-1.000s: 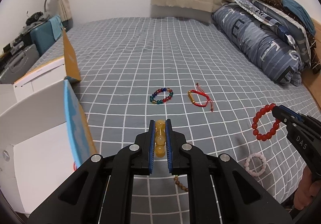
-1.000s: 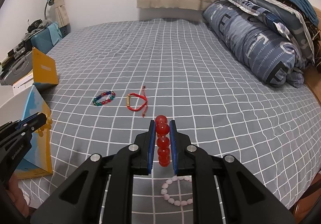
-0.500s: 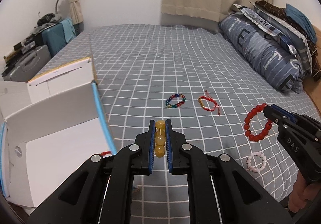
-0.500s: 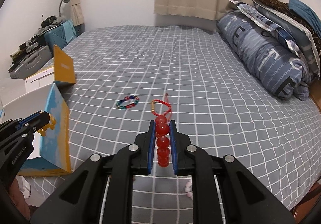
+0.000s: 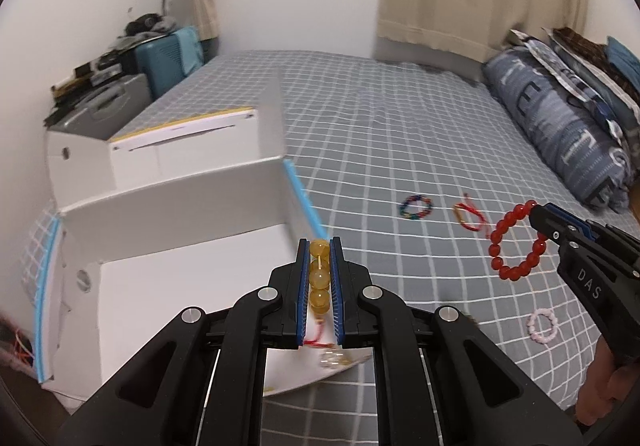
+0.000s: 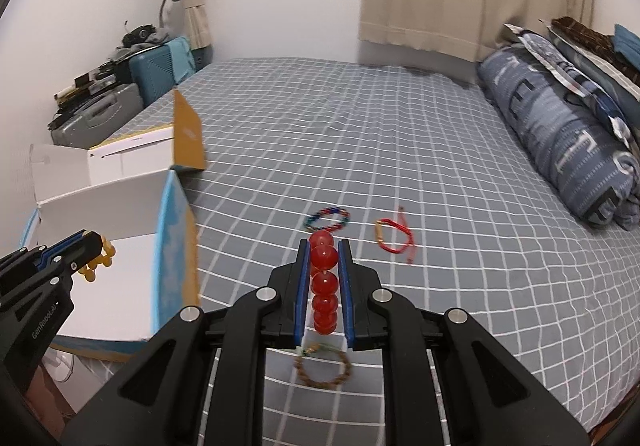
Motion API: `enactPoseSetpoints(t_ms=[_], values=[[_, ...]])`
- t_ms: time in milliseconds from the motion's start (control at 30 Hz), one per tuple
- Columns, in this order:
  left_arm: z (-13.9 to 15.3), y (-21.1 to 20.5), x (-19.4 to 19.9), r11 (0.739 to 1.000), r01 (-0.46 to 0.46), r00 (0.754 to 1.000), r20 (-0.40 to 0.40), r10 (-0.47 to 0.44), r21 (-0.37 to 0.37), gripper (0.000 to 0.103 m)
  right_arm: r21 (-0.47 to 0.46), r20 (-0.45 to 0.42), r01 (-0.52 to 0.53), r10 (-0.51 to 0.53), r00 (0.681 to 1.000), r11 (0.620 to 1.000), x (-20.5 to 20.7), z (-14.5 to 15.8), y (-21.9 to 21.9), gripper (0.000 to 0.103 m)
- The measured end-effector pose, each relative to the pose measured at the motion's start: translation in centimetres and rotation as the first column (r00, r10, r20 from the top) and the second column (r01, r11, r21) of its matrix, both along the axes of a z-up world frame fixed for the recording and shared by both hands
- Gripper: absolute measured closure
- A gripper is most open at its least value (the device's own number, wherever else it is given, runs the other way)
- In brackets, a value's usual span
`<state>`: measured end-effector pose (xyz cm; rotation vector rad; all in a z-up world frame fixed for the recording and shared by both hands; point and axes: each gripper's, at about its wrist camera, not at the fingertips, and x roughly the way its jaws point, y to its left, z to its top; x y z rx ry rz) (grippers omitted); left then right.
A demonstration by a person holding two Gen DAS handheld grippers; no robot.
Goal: Organize jewelry
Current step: 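Lift both held bracelets and carry them over the white box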
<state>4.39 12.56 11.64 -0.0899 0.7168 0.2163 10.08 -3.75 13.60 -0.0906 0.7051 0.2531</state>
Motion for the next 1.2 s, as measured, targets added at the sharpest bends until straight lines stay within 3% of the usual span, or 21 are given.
enactPoseSetpoints(t_ms=[633,1200], values=[[-0.2,9.9,-3.7,0.981,-0.191,0.981,-0.001,0.191,0.001,0.094,0.014,0.046,-0.164,0.163,0.985,0.986,-1.8,1.2,10.9,0.09],[-2.6,15.8,-6.3,0.953,-0.303,0.952,-0.041,0.302,-0.015,0.094,-0.029,0.018,-0.296,0.297,0.955,0.955,-3.2,-1.7,18.7,0.09]])
